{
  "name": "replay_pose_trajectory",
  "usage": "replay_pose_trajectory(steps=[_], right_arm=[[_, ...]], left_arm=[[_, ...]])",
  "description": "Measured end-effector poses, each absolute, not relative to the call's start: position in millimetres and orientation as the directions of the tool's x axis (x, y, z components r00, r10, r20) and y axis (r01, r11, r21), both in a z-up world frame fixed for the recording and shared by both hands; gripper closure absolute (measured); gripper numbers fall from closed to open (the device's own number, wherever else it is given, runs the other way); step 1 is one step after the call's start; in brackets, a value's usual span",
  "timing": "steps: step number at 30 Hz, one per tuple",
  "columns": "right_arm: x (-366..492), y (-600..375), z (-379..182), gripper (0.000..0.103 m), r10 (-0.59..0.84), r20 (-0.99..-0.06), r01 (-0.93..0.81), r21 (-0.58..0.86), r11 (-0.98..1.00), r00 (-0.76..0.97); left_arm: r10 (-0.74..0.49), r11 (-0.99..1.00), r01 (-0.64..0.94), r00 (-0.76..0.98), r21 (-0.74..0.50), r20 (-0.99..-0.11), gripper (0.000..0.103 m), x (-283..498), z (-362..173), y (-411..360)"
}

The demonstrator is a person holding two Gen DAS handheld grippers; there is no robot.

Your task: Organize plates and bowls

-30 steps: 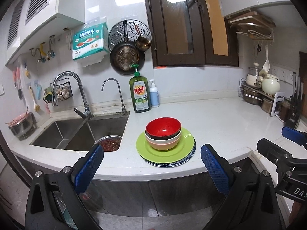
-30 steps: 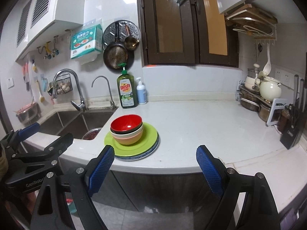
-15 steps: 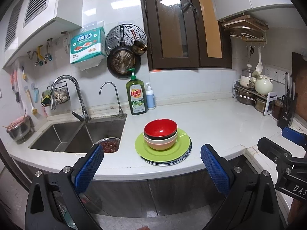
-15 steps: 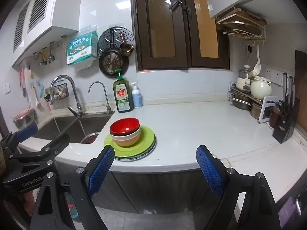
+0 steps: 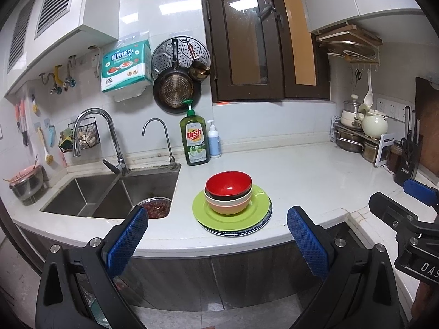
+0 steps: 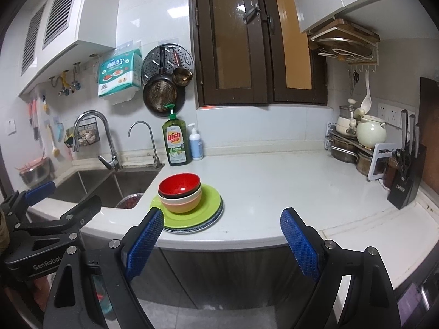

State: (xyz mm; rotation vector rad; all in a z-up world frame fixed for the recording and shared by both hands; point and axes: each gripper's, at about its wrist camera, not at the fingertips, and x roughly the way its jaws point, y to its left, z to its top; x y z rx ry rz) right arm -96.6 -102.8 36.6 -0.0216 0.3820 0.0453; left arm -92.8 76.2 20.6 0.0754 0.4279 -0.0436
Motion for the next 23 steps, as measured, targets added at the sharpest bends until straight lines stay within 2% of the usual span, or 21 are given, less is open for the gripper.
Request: replay_pose_trajectory(steps=[23], right_arm=[[-100.9,-107.6,40.3,0.015,0.033,-0.368,-0.041,-0.013,0.999,0.929]], left_arm=[[-0.029,0.997,0.057,0.91,0.054,-0.414,0.0,-95.0,23.4,65.3]])
